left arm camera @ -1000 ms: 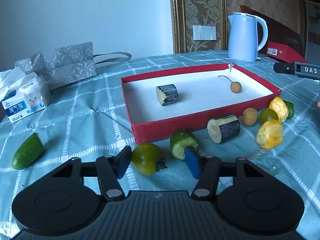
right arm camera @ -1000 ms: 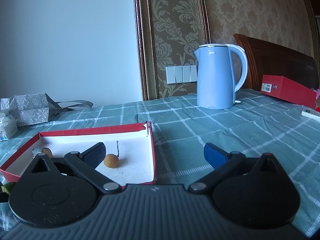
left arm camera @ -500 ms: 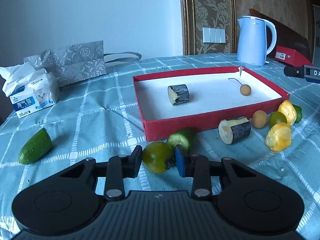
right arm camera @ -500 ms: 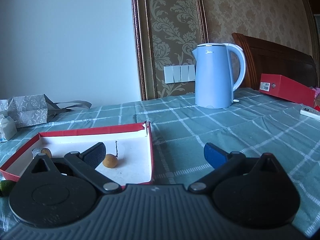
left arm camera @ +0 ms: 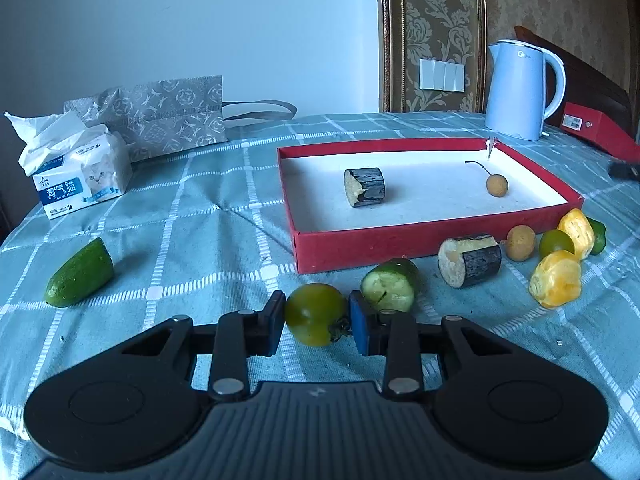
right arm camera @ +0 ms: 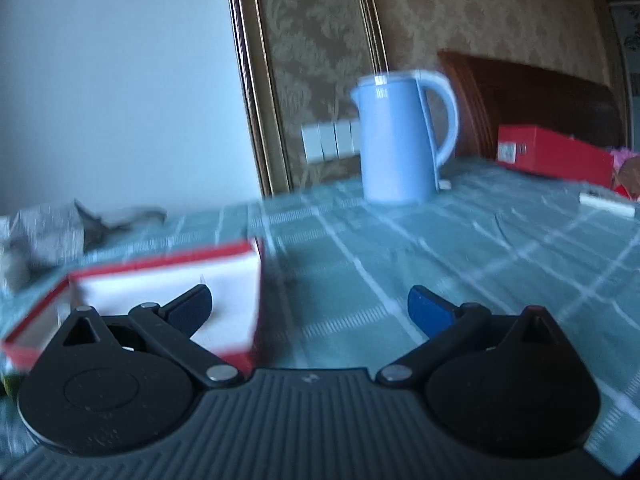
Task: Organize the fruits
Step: 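Lift the tomato with the left gripper while the right gripper grasps a cucumber chunk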
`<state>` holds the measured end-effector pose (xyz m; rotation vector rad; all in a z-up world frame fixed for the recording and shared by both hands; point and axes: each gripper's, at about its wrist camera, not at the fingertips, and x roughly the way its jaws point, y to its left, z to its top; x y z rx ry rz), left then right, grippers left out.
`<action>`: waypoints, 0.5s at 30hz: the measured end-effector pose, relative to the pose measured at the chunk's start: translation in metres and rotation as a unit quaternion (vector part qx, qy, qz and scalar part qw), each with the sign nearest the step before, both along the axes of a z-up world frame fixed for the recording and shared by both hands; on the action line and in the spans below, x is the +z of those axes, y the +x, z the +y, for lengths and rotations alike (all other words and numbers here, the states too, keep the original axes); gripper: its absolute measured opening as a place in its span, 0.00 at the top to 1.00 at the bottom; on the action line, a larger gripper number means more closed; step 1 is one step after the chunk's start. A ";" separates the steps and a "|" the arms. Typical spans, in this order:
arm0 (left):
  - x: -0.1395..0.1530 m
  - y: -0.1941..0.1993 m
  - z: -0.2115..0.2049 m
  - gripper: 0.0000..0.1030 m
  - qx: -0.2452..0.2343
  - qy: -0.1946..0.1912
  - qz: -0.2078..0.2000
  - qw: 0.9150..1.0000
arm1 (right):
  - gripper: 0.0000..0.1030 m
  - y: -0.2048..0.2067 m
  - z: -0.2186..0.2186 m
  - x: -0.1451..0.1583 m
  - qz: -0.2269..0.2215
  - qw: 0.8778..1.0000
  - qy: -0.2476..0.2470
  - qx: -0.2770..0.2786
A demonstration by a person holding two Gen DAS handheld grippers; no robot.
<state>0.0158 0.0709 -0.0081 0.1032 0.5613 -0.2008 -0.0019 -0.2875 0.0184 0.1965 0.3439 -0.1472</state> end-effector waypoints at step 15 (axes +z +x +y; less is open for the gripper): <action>-0.001 0.001 0.000 0.68 -0.001 -0.001 0.001 1.000 | 0.33 -0.009 0.032 -0.012 0.080 0.974 -0.119 0.173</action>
